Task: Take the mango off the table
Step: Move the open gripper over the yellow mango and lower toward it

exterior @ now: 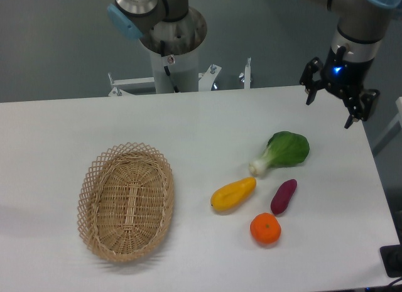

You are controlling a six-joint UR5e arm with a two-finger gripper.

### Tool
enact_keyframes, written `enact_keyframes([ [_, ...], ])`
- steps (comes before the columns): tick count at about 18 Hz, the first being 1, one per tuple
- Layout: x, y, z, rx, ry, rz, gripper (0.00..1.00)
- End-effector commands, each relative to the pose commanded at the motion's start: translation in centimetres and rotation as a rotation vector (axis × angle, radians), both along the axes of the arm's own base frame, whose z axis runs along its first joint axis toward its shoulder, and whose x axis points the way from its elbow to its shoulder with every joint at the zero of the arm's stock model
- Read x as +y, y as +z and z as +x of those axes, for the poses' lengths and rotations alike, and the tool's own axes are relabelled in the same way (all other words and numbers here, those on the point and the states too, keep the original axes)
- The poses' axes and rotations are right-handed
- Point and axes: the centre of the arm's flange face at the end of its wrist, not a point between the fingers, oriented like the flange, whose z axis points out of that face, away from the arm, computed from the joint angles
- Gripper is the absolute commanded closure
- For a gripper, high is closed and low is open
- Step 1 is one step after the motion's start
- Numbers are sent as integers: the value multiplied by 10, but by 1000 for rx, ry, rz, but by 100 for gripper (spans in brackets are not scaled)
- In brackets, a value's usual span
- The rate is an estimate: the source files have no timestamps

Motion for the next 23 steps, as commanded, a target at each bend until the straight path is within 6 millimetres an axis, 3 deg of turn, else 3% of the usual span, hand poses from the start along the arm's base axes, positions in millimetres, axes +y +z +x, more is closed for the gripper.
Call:
enact_keyframes([
  [7, 1, -13, 4, 4, 16, 9, 0],
  [14, 26, -33, 25, -23, 91, 12, 0],
  [17, 41, -54, 49, 7, 97, 27, 0],
  [23, 80, -124, 106, 23, 128, 61, 0],
])
